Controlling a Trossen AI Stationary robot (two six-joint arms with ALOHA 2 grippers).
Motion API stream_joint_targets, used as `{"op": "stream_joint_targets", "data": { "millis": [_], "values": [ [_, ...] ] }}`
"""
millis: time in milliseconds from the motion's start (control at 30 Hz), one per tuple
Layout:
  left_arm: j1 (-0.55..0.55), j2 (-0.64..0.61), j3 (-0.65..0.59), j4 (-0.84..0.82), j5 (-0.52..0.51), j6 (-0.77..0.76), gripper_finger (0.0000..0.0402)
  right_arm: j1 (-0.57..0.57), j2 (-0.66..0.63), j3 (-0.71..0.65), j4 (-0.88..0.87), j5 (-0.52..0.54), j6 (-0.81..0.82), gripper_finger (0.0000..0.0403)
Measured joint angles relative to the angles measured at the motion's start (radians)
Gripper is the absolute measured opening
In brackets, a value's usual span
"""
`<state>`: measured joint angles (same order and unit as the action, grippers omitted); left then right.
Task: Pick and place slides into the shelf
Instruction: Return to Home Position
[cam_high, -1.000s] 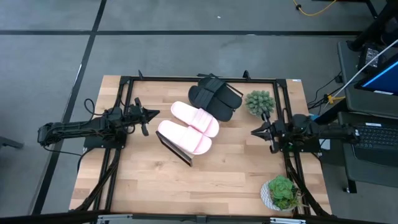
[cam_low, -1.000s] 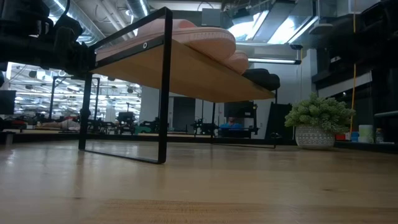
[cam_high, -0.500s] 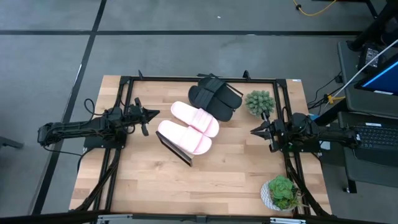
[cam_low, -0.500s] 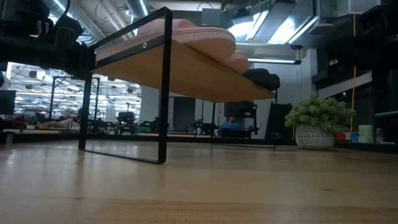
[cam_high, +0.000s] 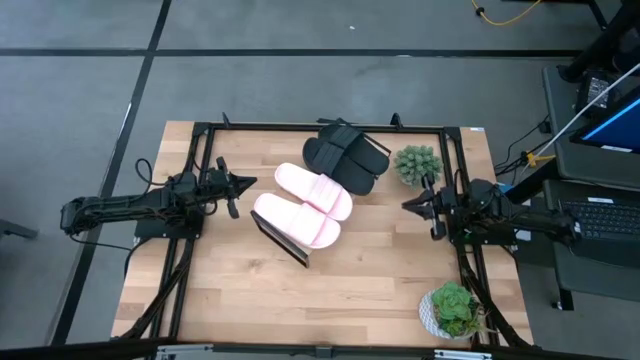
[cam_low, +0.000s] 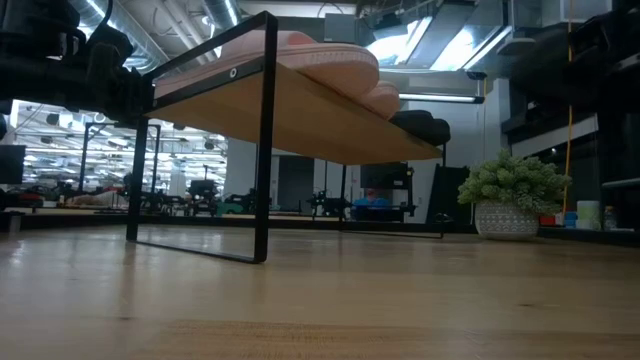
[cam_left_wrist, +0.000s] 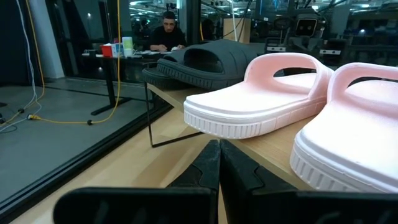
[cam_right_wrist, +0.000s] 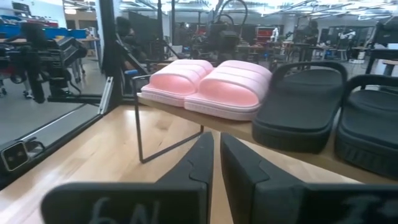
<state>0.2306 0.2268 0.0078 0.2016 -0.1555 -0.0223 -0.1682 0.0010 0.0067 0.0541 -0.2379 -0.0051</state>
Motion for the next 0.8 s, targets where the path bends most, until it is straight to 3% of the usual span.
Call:
{"op": "stream_joint_targets", "data": {
  "millis": [800],
  "values": [
    [0.0, 0.0, 0.0, 0.0, 0.0, 0.0, 0.0, -0.019, 0.001, 0.0, 0.0, 0.0, 0.0, 0.0032]
  ]
}}
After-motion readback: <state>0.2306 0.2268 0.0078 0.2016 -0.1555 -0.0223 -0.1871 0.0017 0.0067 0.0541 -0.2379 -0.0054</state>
